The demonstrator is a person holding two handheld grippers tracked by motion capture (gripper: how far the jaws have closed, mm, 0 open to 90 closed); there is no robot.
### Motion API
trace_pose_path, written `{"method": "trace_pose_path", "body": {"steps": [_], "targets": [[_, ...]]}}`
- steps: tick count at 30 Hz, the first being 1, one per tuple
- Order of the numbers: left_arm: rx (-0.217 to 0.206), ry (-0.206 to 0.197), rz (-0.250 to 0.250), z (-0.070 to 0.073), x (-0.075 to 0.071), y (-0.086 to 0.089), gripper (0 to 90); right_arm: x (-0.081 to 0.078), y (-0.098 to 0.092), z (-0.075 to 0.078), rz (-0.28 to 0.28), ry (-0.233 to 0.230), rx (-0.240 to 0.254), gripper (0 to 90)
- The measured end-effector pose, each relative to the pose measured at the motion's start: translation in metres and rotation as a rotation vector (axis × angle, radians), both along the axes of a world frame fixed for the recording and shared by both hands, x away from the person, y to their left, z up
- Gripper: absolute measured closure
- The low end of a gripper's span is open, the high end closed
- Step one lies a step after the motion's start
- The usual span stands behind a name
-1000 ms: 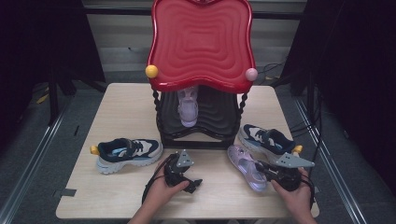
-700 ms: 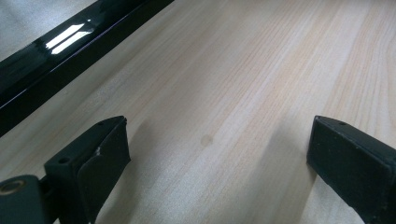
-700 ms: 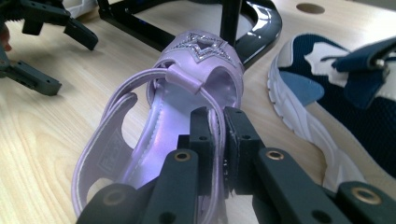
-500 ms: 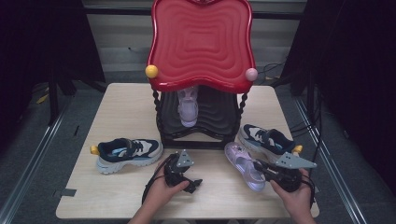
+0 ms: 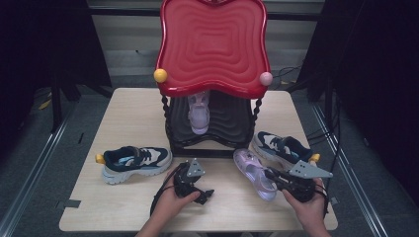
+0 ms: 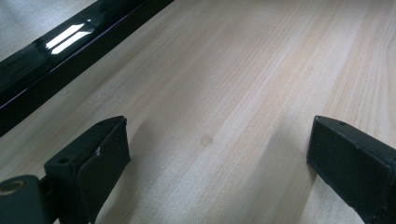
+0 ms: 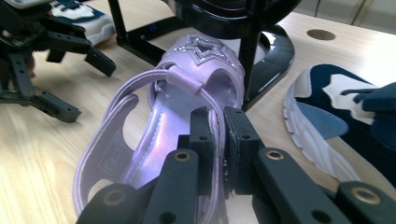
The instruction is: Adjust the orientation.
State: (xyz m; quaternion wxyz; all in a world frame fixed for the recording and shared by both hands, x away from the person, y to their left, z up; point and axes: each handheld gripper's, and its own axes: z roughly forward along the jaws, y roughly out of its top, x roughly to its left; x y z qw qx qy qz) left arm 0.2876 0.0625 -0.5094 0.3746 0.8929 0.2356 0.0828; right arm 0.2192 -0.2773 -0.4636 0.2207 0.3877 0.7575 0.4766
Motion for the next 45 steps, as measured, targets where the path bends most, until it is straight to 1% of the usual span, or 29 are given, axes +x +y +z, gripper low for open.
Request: {"method": "trace_pose_path", "body": {"steps": [3, 4, 7, 8, 11, 12, 13, 15, 16, 17, 18, 19, 20, 21, 22, 23, 24, 25, 27, 29, 30, 32, 37, 38, 41, 42, 44, 45], "targets": [[0.0, 0.0, 0.001, 0.0, 0.0, 0.0, 5.2, 0.0, 0.001, -0.001, 0.012, 0.0, 0.003, 82.3], [0.005, 0.001, 0.001, 0.0, 0.0, 0.0, 5.2, -0.001, 0.002, -0.001, 0.016, -0.008, -0.005, 82.2], [0.004, 0.0, 0.002, 0.0, 0.0, 0.0, 5.2, -0.002, 0.006, -0.004, 0.023, -0.008, -0.017, 82.2], [0.004, 0.0, 0.002, 0.0, 0.0, 0.0, 5.2, -0.002, 0.006, -0.004, 0.034, -0.011, -0.018, 82.2], [0.004, 0.0, 0.001, 0.0, 0.0, 0.0, 5.2, -0.004, 0.008, -0.002, 0.039, -0.018, -0.02, 82.2], [-0.001, 0.0, 0.001, 0.0, 0.0, 0.0, 5.2, -0.007, 0.009, 0.001, 0.045, -0.033, -0.011, 82.3], [0.005, 0.001, 0.001, 0.0, 0.0, 0.0, 5.2, -0.008, 0.009, 0.003, 0.045, -0.039, -0.005, 82.3], [0.002, 0.001, 0.0, 0.0, 0.0, 0.0, 5.3, -0.009, 0.009, 0.005, 0.052, -0.045, -0.001, 82.3], [0.006, 0.001, 0.001, 0.0, 0.0, 0.0, 5.3, -0.011, 0.009, 0.009, 0.052, -0.065, 0.011, 82.3], [0.006, 0.001, 0.001, 0.0, 0.0, 0.0, 5.3, -0.011, 0.009, 0.009, 0.052, -0.065, 0.011, 82.3], [0.0, 0.0, 0.0, 0.0, 0.0, 0.0, 5.2, -0.014, 0.01, 0.014, 0.054, -0.09, 0.023, 82.2], [0.0, 0.0, 0.0, 0.0, 0.0, 0.0, 5.2, -0.015, 0.01, 0.017, 0.057, -0.094, 0.04, 82.2], [0.0, 0.0, 0.001, 0.0, 0.0, 0.0, 5.2, -0.016, 0.01, 0.02, 0.06, -0.106, 0.046, 82.2], [0.0, 0.0, 0.001, 0.0, 0.0, 0.0, 5.3, -0.016, 0.01, 0.02, 0.06, -0.106, 0.046, 82.2], [0.001, 0.0, 0.0, 0.0, 0.0, 0.0, 5.3, -0.018, 0.013, 0.025, 0.056, -0.124, 0.049, 82.2], [0.001, 0.0, 0.0, 0.0, 0.0, 0.0, 5.2, -0.018, 0.013, 0.025, 0.056, -0.124, 0.049, 82.2], [0.0, 0.0, 0.001, 0.0, 0.0, 0.0, 5.2, -0.018, 0.015, 0.03, 0.056, -0.137, 0.068, 82.2], [0.0, 0.0, 0.001, 0.0, 0.0, 0.0, 5.2, -0.017, 0.015, 0.032, 0.048, -0.141, 0.072, 82.2], [0.003, 0.001, 0.0, 0.0, 0.0, 0.0, 5.2, -0.015, 0.018, 0.037, 0.046, -0.158, 0.074, 82.3], [0.0, 0.0, 0.0, 0.0, 0.0, 0.0, 5.3, -0.015, 0.02, 0.04, 0.041, -0.164, 0.076, 82.3], [0.0, 0.0, 0.0, 0.0, 0.0, 0.0, 5.2, -0.012, 0.024, 0.045, 0.027, -0.181, 0.079, 82.3], [0.001, 0.0, 0.0, 0.0, 0.0, 0.0, 5.2, -0.011, 0.026, 0.048, 0.019, -0.191, 0.075, 82.3], [0.0, 0.0, 0.0, 0.0, 0.0, 0.0, 5.3, 0.0, 0.035, 0.056, -0.004, -0.212, 0.076, 82.3], [0.0, 0.0, 0.0, 0.0, 0.0, 0.0, 5.3, 0.004, 0.039, 0.058, -0.019, -0.216, 0.078, 82.3], [0.0, 0.0, 0.0, 0.0, 0.0, 0.0, 5.2, 0.011, 0.046, 0.06, -0.043, -0.222, 0.079, 82.3], [0.001, 0.0, 0.0, 0.0, 0.0, 0.0, 5.2, 0.011, 0.046, 0.06, -0.043, -0.222, 0.079, 82.3], [0.007, 0.001, 0.001, 0.0, 0.0, 0.0, 5.3, 0.018, 0.052, 0.062, -0.06, -0.229, 0.081, 82.3], [0.001, 0.0, 0.001, 0.0, 0.0, 0.0, 5.2, 0.021, 0.055, 0.063, -0.069, -0.233, 0.075, 82.3]]}}
